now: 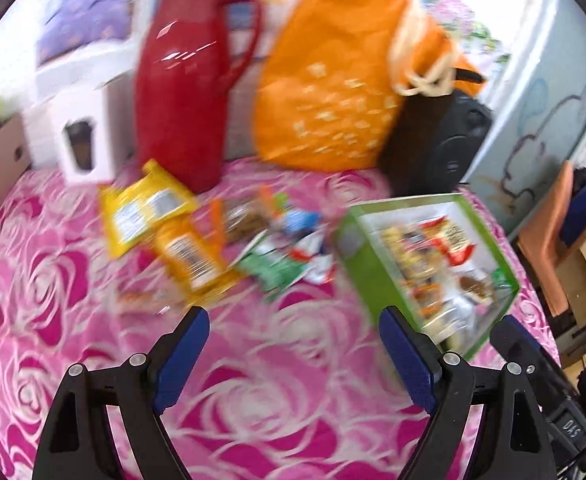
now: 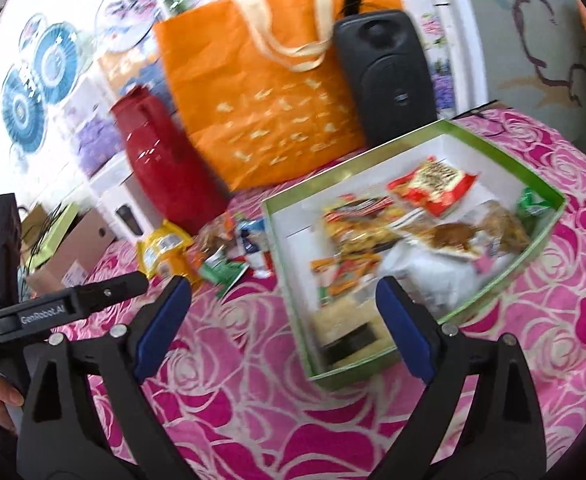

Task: Organize snacks
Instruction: 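Withdraw both tools from the box back toward the snack pile, then reach the right tool to the green packet while the left approaches a clear packet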

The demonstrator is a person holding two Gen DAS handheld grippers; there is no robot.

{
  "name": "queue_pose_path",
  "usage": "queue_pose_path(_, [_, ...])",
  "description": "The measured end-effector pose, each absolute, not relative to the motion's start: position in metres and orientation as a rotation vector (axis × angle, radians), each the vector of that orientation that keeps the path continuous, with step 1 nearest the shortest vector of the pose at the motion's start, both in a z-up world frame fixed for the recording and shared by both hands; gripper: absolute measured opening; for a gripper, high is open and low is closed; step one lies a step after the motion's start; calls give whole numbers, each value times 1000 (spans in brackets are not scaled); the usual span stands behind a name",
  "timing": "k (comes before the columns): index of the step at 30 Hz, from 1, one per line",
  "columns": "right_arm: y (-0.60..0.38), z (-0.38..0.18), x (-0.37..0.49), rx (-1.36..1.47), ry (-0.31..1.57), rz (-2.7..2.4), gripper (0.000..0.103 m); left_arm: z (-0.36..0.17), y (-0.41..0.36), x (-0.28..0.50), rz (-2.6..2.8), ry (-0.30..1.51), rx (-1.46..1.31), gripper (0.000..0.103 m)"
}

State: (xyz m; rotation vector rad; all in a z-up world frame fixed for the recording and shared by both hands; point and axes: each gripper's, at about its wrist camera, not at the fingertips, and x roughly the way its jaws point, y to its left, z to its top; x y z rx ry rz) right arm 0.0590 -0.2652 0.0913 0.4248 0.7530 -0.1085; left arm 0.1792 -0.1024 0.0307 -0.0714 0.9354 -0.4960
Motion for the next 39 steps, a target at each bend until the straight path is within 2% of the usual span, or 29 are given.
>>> queue_pose_path(8, [-205, 70, 96, 319, 840, 47, 93, -8, -35, 194, -403, 997, -126, 89])
queue_pose_path(16, [-171, 44, 147, 228, 909, 132, 77, -19, -3, 209, -411, 985, -136, 88])
queue_pose_path(18, [-166, 38, 157, 211, 921, 140, 76, -21, 1, 214, -413, 979, -122, 88])
queue_pose_path(23, [-169, 16, 183, 204, 955, 87, 75, -25, 4, 228, -437, 981, -85, 83])
queue_pose_path(27, [-179, 1, 201, 230, 974, 42, 68, -24, -2, 240, -485, 960, -39, 77])
queue_pose_path(33, [-183, -16, 218, 215, 984, 24, 68, -23, -32, 249, -647, 917, 130, 76])
queue_pose_path(35, [-183, -21, 219, 212, 1002, 40, 51, -29, -39, 255, -664, 934, 149, 76])
queue_pose_path(36, [-183, -23, 217, 223, 1024, 72, 29, -33, -40, 259, -664, 947, 141, 76])
queue_pose_path(39, [-179, -21, 207, 195, 1041, 88, 24, -44, -37, 267, -660, 989, 100, 76])
